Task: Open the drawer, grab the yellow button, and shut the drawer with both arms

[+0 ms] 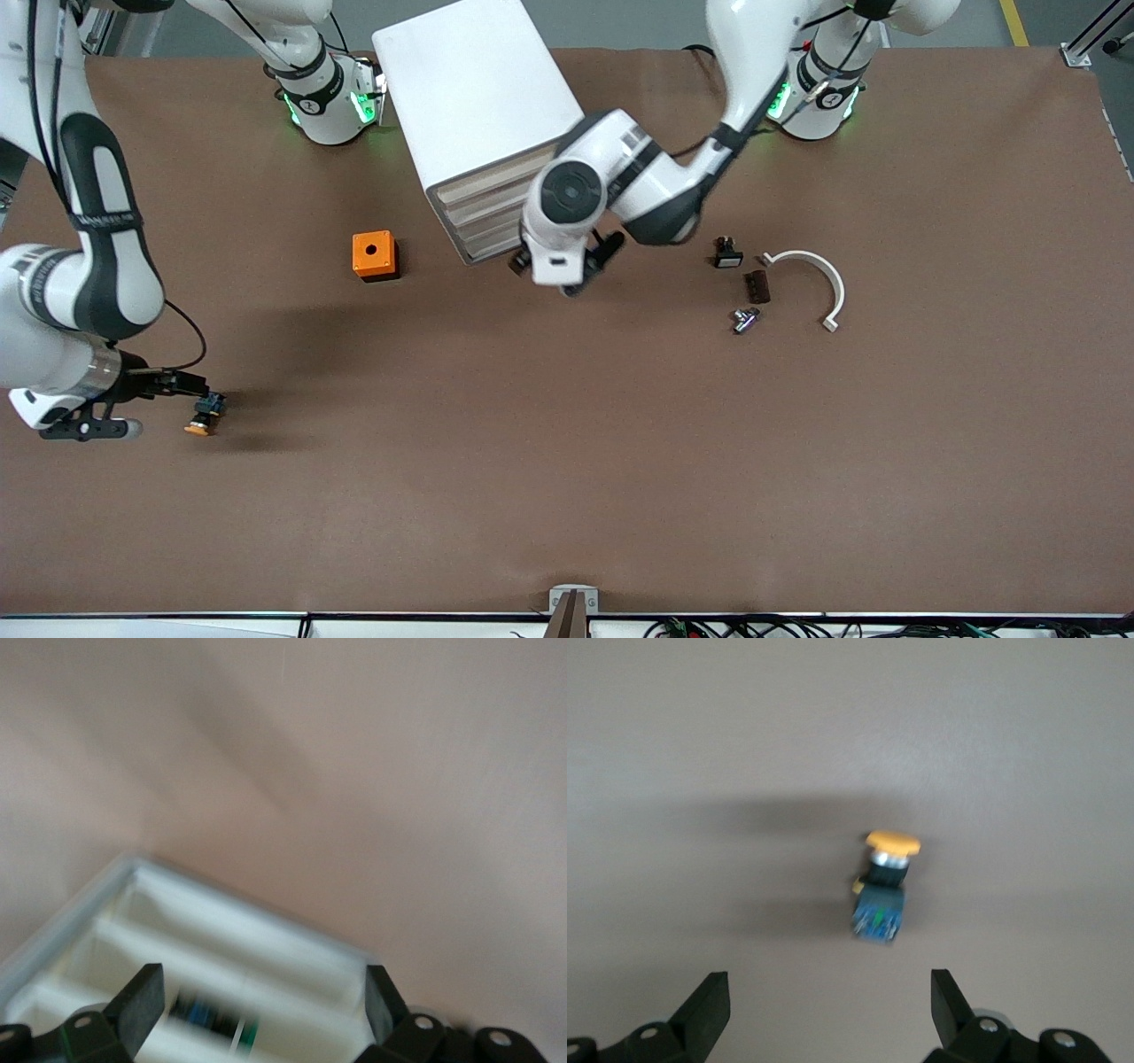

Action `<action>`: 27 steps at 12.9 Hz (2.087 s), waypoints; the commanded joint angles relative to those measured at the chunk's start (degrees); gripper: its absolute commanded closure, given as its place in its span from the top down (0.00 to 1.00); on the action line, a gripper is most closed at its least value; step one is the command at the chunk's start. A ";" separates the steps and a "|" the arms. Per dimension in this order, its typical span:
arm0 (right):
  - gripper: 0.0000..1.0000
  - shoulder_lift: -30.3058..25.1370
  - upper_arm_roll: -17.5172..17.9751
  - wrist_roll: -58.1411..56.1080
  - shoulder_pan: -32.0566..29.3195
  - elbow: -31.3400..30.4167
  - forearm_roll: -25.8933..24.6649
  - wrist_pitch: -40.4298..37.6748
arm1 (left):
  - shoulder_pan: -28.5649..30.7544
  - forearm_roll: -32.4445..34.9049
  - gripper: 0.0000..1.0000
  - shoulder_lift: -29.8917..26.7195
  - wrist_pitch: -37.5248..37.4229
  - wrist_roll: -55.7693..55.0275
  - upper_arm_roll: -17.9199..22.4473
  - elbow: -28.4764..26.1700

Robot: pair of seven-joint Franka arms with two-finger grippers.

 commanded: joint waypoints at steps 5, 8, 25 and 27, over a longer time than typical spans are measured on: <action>1.00 -15.73 0.28 8.03 4.72 0.45 -0.07 -20.61 | 17.61 9.56 1.00 -8.69 -0.98 17.16 -0.68 -0.78; 1.00 -20.57 0.28 7.68 5.43 1.41 -0.16 -23.87 | 24.65 9.65 1.00 -12.03 -3.96 27.89 -0.59 -0.78; 1.00 -24.88 0.37 8.21 6.57 10.04 -2.10 -33.82 | 37.06 12.20 1.00 -40.34 -19.27 76.26 4.77 -13.52; 1.00 -27.95 0.02 8.12 6.22 6.45 1.05 -32.94 | 37.06 12.20 1.00 -42.54 -19.97 76.61 4.77 -14.93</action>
